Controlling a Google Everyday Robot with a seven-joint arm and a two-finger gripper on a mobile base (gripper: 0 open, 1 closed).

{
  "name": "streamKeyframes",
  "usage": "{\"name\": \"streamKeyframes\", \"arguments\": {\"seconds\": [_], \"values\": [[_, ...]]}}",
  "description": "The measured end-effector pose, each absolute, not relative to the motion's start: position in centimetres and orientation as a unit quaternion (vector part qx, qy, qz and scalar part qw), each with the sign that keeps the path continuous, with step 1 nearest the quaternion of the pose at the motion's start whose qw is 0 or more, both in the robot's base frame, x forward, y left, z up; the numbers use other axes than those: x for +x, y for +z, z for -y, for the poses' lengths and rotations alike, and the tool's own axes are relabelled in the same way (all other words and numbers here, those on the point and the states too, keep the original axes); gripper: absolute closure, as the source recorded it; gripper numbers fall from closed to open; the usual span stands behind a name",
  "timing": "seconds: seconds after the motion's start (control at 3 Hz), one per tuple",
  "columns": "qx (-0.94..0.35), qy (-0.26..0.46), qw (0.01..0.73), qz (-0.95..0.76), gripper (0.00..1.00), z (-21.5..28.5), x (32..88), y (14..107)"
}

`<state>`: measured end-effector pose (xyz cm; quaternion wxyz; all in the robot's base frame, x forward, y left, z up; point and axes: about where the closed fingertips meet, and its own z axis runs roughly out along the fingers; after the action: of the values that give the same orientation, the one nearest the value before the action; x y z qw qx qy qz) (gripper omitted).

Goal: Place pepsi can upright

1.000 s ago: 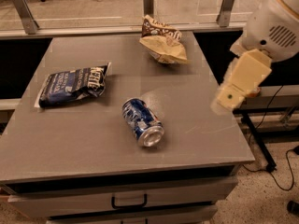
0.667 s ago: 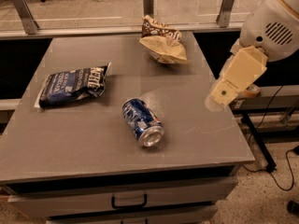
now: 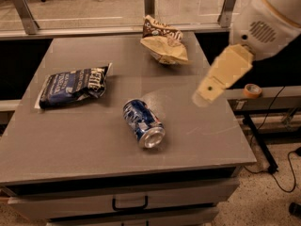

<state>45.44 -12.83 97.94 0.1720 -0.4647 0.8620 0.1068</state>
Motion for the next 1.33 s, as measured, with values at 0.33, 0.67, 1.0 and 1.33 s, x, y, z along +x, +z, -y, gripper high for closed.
{"name": "streamKeyframes", "arguments": {"seconds": [0.33, 0.67, 1.0, 1.33], "values": [[-0.423, 0.100, 0.159, -0.886, 0.00, 9.2, 47.8, 95.8], [-0.390, 0.070, 0.152, -0.906, 0.00, 5.8, 49.5, 93.7], [-0.350, 0.069, 0.151, -0.922, 0.00, 5.7, 49.7, 93.7], [-0.350, 0.070, 0.151, -0.922, 0.00, 5.7, 49.7, 93.8]]}}
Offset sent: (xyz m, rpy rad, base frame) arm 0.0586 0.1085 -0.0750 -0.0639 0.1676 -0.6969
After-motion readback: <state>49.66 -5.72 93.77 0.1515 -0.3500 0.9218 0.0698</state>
